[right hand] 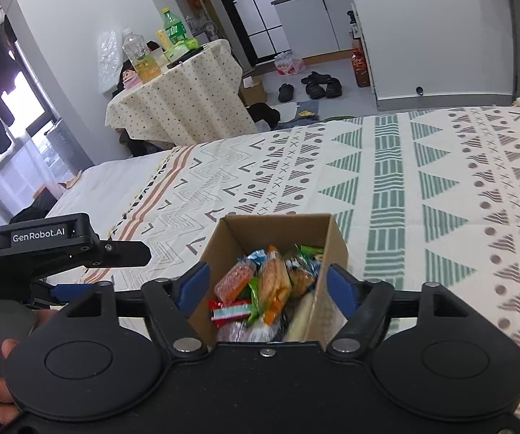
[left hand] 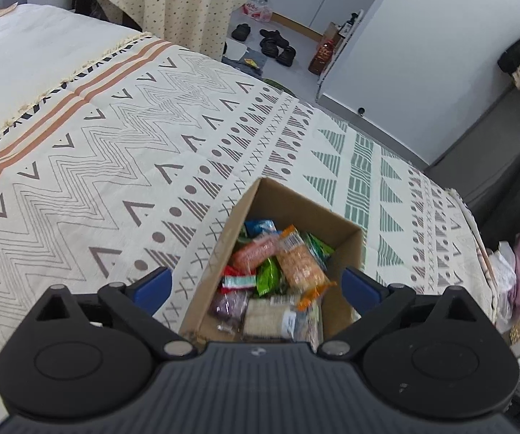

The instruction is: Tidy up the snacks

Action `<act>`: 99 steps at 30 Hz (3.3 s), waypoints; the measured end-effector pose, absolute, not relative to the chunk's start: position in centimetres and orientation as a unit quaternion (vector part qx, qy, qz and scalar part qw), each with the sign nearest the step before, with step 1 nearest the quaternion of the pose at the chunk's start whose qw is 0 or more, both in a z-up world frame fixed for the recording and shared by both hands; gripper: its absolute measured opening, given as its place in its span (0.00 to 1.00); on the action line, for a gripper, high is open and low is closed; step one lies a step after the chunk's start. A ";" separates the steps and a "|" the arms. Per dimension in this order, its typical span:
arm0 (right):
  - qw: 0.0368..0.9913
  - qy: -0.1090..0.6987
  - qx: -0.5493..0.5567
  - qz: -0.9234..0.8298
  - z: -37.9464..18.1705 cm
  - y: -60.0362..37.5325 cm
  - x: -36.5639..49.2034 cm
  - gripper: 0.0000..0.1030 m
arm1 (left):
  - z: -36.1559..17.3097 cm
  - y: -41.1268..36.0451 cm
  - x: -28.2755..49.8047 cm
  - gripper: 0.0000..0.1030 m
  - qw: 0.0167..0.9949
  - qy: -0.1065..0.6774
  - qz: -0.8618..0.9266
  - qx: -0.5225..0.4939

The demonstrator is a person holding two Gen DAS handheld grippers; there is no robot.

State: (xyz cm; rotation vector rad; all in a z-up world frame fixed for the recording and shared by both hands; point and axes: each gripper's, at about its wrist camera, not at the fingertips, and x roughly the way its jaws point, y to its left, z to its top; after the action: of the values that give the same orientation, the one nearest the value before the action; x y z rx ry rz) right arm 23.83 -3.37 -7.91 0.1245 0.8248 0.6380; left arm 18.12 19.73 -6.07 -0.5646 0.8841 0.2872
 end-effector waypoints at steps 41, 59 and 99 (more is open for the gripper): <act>0.914 0.336 0.091 0.210 -1.9 -15.7 9.7 1.00 | 0.7 10.5 4.7 1.00 0.917 0.374 0.040 -0.129; 0.908 0.349 0.076 0.218 -1.1 -16.8 5.0 1.00 | 2.4 8.9 -0.9 1.00 0.932 0.356 0.033 -0.063; 0.909 0.343 0.063 0.229 -0.1 -15.9 4.2 1.00 | 2.4 10.1 -1.9 1.00 0.932 0.354 0.039 -0.066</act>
State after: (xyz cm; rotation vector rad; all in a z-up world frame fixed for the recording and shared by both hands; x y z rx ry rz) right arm 4.22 -15.88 -0.14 0.1304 0.7075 0.4720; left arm -1.95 10.06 2.39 -0.1349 0.7250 0.0797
